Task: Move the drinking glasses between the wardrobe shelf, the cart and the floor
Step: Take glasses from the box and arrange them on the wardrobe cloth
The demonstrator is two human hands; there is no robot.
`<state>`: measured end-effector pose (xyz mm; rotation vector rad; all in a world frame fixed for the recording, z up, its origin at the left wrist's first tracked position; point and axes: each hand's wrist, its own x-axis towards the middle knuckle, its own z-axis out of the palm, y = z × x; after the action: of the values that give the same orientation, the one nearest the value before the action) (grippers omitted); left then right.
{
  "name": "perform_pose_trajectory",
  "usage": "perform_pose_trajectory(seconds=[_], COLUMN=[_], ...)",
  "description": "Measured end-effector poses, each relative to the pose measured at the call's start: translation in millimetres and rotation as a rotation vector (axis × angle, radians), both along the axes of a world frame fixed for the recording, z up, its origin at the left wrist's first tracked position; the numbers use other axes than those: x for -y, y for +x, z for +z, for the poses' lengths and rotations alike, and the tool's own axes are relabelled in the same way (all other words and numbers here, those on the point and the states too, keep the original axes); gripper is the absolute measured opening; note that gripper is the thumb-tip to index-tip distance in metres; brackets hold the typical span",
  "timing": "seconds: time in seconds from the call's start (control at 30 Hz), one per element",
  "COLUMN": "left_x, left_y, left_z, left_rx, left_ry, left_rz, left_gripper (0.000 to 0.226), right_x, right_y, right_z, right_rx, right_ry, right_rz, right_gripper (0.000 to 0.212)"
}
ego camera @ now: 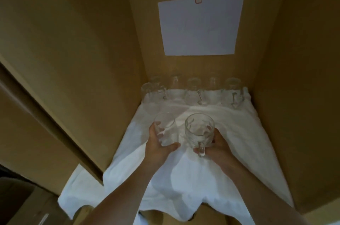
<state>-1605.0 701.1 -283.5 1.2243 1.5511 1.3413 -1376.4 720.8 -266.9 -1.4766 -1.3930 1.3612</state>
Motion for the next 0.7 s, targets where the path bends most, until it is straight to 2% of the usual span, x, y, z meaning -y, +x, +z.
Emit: perform_pose_trajectory(seconds=[0.23,0.43,0.57,0.7], left_x=[-4,-29,-50,-79], left_y=[0,6,0,-13], left_z=[-1,9,23,48], left_rx=[-0.077,-0.089,-0.188,-0.322], left_ry=[-0.082,-0.156,-0.17,-0.163], left_rz=[0.018,0.08,0.083,0.016], left_gripper=[0.107,0.096,0.093,0.091], right_x=[-1,-14,-28,-44], right_y=[-14,-11,-2,1], right_z=[-4,6,25,46], right_rx=[-0.171,-0.287,-0.266,-0.336], right_ry=[-0.003,-0.008,0.04,0.052], right_rz=[-0.161,-0.178,-0.153,-0.274], right_gripper=[0.08,0.072,0.078,0.086])
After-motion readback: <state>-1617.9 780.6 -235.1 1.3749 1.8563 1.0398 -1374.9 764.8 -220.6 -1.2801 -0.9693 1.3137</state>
